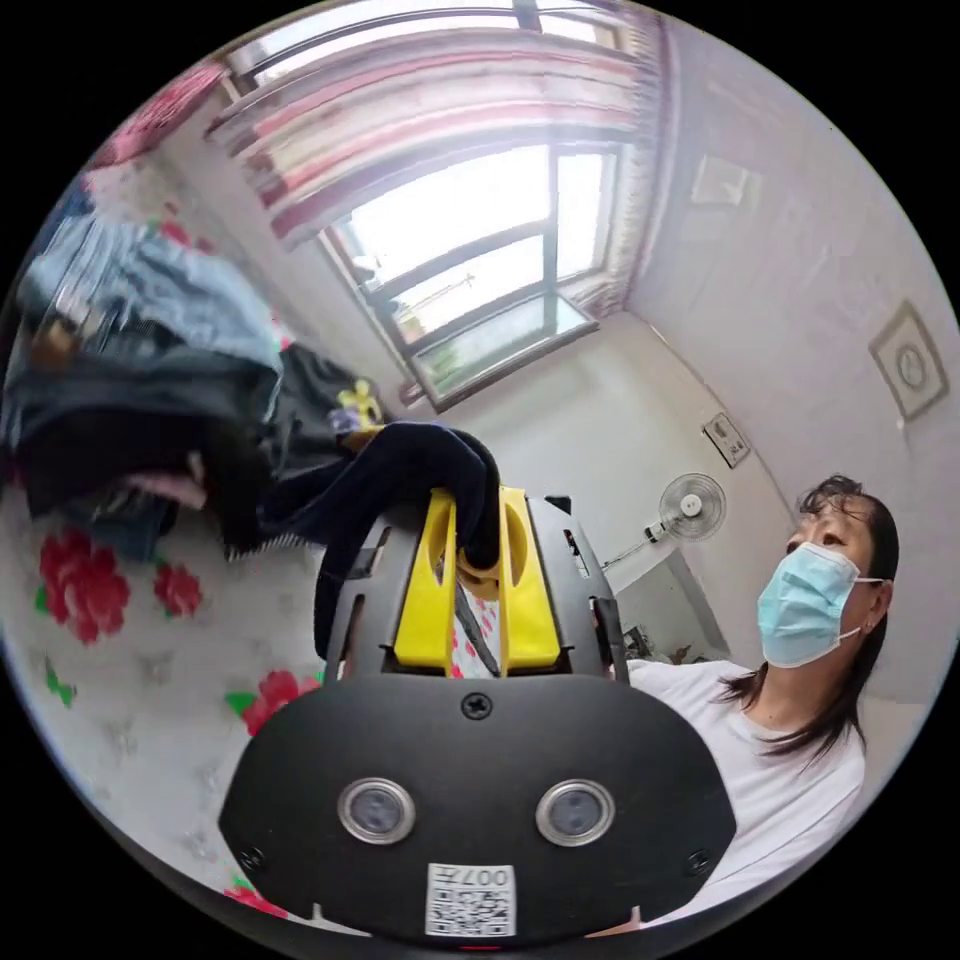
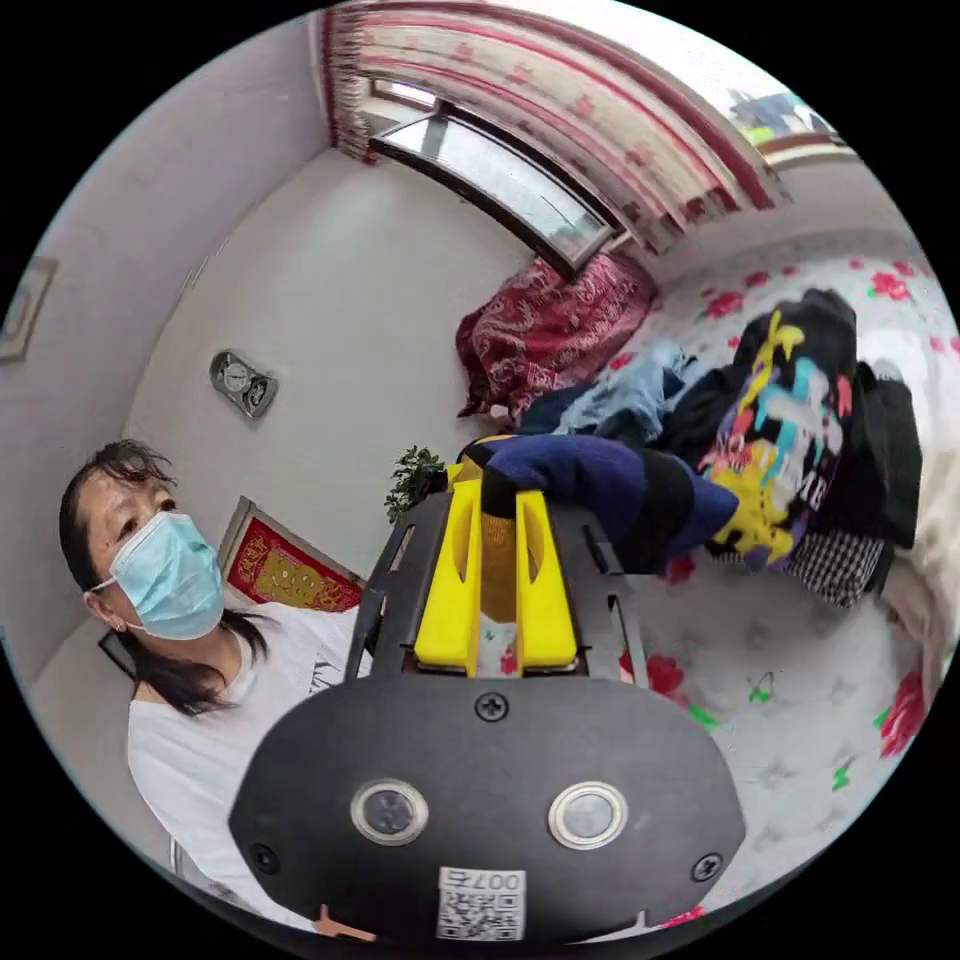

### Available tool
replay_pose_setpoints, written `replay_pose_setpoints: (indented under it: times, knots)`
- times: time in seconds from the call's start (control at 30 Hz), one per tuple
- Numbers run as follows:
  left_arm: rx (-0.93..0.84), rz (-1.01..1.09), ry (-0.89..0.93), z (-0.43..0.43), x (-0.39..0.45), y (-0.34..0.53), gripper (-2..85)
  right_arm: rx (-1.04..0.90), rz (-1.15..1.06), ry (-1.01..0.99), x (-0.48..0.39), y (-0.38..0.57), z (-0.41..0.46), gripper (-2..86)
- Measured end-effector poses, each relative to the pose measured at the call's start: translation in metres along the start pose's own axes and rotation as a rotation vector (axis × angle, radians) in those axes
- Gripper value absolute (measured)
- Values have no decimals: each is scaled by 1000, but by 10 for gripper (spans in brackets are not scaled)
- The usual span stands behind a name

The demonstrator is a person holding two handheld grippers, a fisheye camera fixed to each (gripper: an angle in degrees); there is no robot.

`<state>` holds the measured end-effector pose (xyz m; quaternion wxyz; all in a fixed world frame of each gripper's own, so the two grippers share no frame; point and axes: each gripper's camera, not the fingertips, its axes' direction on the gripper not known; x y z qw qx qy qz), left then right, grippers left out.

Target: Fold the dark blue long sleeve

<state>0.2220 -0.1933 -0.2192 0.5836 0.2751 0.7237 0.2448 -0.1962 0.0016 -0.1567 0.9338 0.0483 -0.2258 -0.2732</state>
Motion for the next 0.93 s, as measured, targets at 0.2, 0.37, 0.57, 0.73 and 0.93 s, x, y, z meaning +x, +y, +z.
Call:
replay_pose_setpoints:
  times: [0.2, 0.37, 0.57, 0.73, 0.93]
  knots:
    - [61, 51, -101, 75, -1, -65, 74, 172, -44, 268, -30, -61, -13, 62]
    - [-29, -164, -276, 141, -107, -23, 110, 197, 218, 457, 53, -28, 19, 55]
    - [-317, -168, -558, 188, -183, 151, 120, -235, 283, 757, 86, 130, 101, 38]
    - [-777, -40, -705, 270, -182, 348, 114, -677, 370, 933, 79, 291, 170, 18]
    - [-982, 43, -728, 350, -163, 450, 108, -491, 351, 1069, 33, 358, 180, 6]
